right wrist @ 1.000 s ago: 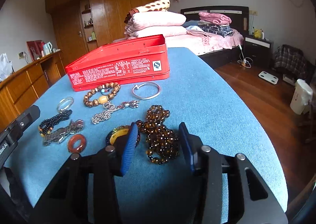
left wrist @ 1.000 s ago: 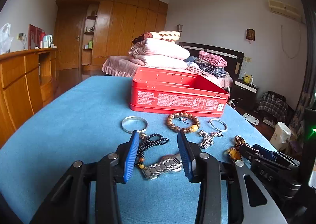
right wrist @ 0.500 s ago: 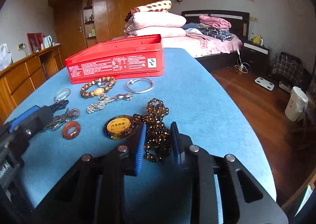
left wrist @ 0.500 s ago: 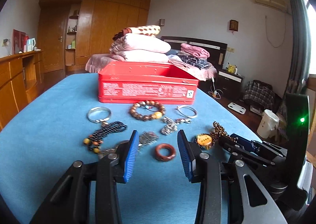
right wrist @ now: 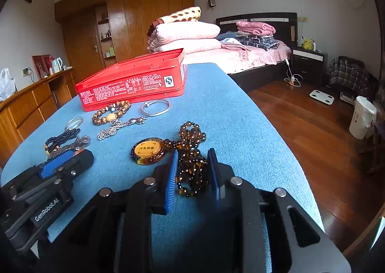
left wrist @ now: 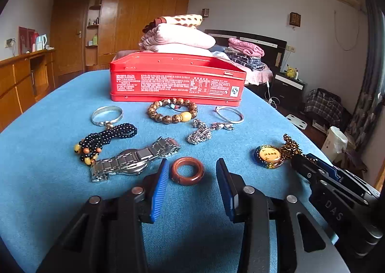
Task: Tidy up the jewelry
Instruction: 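Grasp the amber bead strand with the right gripper while the left gripper grasps the brown ring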
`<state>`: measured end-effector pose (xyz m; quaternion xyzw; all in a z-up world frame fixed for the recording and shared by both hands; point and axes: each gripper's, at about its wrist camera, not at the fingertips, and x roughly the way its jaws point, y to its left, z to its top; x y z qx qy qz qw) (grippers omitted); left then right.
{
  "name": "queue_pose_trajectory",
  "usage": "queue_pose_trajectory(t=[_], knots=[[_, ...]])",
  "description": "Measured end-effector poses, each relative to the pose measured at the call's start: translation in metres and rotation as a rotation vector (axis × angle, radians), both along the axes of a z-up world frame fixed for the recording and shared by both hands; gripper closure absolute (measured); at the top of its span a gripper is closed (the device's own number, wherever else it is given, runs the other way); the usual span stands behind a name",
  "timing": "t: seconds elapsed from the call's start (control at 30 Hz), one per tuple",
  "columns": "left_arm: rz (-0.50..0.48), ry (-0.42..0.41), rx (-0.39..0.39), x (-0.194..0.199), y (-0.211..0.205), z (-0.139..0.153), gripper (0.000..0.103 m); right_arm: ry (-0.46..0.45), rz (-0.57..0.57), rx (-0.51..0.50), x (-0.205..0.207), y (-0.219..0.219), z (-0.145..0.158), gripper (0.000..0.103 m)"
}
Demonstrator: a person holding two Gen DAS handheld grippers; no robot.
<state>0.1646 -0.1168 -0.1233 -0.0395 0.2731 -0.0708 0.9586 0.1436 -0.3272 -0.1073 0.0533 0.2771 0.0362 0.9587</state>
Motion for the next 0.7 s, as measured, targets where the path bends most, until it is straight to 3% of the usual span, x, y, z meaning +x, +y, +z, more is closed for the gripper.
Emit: queue_pose_trajectory(t=[0.1,0.2,0.47,0.63,0.7], knots=[[0.012,-0.01,0.016,0.001,-0.003,-0.001,0.063,-0.01,0.001,0.01,0.0,0.0,-0.001,0.079],[0.037,-0.019,0.024,0.0,-0.004,-0.003,0.073,-0.019,0.013,0.003,-0.001,0.001,-0.001,0.076],[0.045,-0.027,0.033,-0.002,-0.005,-0.002,0.074,-0.009,0.053,-0.021,0.008,0.002,0.0,0.065],[0.046,-0.025,0.032,-0.002,-0.004,-0.002,0.074,-0.008,0.048,-0.074,0.01,0.008,-0.001,0.068],[0.046,-0.023,0.031,-0.002,-0.005,-0.002,0.074,-0.013,0.056,-0.089,0.009,0.01,-0.002,0.077]])
